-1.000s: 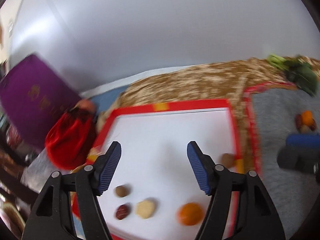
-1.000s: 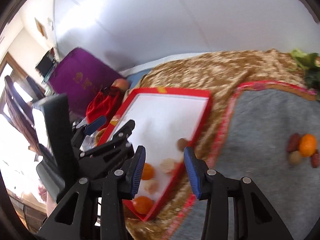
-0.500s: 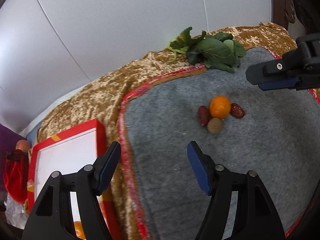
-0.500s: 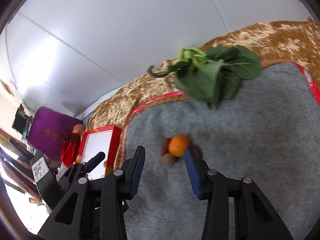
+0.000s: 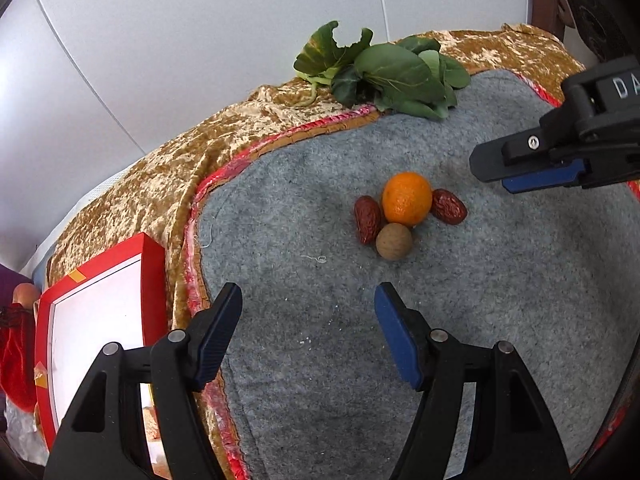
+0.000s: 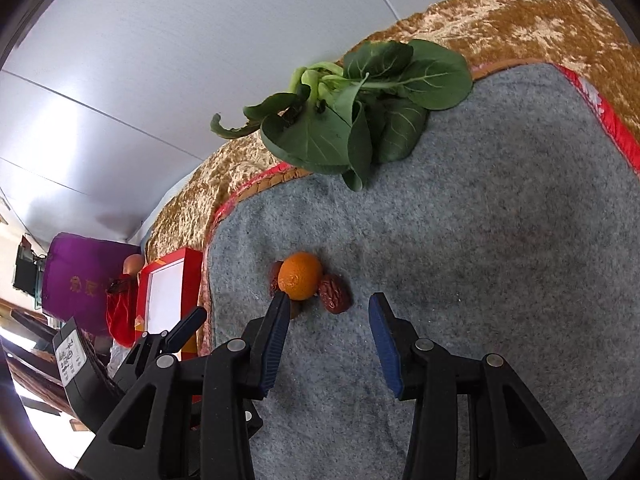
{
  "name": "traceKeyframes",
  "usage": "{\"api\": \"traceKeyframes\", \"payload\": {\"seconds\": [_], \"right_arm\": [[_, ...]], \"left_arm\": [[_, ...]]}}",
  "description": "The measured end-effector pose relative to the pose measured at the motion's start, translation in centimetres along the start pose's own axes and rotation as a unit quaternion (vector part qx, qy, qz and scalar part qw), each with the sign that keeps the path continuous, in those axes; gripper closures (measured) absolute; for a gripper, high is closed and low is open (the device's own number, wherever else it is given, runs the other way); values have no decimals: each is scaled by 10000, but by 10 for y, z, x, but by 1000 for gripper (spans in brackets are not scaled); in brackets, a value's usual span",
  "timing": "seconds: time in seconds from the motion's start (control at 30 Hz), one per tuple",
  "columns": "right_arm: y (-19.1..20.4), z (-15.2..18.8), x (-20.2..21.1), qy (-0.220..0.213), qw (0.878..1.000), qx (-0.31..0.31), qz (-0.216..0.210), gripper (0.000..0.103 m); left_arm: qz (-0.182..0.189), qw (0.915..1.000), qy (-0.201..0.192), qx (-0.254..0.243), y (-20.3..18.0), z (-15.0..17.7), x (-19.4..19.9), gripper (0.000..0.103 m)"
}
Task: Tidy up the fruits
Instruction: 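Lower both open tools toward the longan, dates and mandarin on the mat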
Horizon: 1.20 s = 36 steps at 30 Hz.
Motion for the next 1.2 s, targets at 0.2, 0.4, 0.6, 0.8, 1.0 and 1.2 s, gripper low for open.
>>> {"api": "traceKeyframes", "payload": {"seconds": [0.2,0.4,0.6,0.8,1.0,1.2], "right_arm": [[-1,0,1,-9,10000,-29,45,57],[0,-1,3,-13,9999,-15,99,57],[8,0,8,0,9999,85,61,57],[11,2,10,12,9999,150,40,57],[-2,-1,-1,186,9998,-60,100,57],[-11,-8,-3,152,9994,-249,161,57]], "left_arm": [[12,9999,44,104,6,2,0,35],[94,9998,57,150,4,1,4,35],[22,10000,33,45,4,3,11,35],[271,9995,-25,147,7,5,20,35],[314,9995,22,0,-13,-2,13,35],[573,9981,132,179,-12,-3,-5,35]]}}
Point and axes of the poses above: each gripper's, at about its wrist camera, not at the fingertips, and x roughly against the way its jaws point, y to its left, z to its underside, the point moved 5 cm from there along -x, roughly the way its jaws point, and after that the axes turned 5 degrees about y, right-handed, at the moved point
